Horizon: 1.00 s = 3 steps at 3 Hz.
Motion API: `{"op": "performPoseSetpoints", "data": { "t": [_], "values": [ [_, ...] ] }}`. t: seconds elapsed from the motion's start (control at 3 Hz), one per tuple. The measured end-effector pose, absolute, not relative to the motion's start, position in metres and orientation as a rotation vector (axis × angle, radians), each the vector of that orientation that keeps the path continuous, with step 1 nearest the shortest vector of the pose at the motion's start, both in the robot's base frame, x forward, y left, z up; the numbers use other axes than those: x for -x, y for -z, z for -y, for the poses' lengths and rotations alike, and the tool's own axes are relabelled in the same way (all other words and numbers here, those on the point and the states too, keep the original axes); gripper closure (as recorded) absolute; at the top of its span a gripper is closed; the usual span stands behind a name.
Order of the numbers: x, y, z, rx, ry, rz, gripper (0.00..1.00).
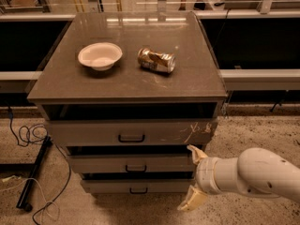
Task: Open middle drawer
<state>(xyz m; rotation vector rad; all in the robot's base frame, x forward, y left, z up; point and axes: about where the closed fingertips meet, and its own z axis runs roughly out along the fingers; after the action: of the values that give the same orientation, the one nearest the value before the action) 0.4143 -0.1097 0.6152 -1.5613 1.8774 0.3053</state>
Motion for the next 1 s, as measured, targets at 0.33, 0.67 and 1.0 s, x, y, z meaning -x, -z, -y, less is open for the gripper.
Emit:
{"op": "performPoseSetpoints", "data": {
  "t": [0.33,0.67,1.0],
  "values": [
    [-0.414,-0.589,0.1,1.567,-0.312,-1.861,0.0],
    [-0.416,-0.556,0.091,1.56,-0.332,-1.871,0.0],
    [-0.425,-0.534,0.09,1.51,-0.316,-1.911,0.0]
  ]
}}
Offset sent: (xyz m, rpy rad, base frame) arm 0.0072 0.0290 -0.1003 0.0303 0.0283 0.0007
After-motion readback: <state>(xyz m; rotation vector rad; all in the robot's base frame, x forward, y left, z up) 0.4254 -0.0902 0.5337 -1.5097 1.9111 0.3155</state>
